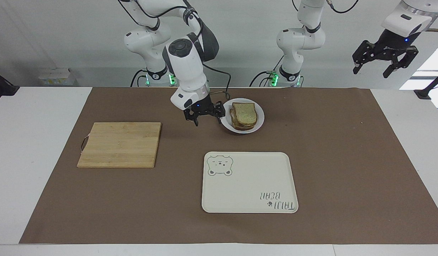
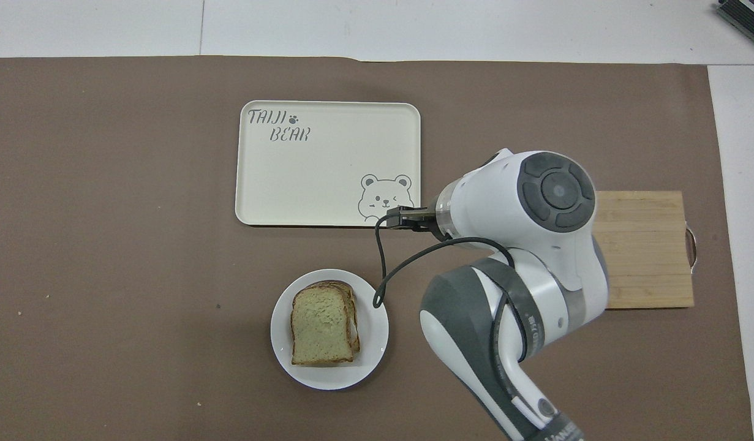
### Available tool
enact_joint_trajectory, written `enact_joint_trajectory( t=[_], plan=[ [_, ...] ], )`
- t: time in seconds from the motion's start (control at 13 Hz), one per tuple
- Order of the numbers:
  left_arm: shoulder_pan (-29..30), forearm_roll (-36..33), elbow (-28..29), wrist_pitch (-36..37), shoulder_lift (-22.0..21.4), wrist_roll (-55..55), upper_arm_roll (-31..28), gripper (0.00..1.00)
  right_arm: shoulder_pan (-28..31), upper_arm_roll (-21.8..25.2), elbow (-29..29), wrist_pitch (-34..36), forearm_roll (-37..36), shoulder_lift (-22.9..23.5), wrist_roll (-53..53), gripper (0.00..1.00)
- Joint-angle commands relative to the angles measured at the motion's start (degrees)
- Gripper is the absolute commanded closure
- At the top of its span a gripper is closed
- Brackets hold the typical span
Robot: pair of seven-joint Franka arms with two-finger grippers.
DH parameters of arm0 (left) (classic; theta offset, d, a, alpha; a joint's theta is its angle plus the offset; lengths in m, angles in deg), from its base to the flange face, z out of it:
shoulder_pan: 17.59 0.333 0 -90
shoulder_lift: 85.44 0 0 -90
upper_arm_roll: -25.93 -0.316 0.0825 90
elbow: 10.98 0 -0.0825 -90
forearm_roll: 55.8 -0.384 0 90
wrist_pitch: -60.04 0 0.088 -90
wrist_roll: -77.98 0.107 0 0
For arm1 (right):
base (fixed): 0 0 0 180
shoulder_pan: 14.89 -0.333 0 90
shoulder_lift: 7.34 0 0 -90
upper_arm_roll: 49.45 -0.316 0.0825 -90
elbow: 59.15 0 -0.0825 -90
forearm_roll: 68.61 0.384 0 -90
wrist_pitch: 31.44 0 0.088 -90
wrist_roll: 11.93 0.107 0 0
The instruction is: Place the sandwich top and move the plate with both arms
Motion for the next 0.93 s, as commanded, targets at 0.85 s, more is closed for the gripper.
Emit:
enact_joint_trajectory(
  t=[0.85],
  plan=[
    [0.46, 0.48, 0.35, 1.51, -0.86, 0.30, 0.23, 0.00, 22.46, -0.46, 0.14, 20.39, -2.14, -6.83, -20.92, 0.00]
  ],
)
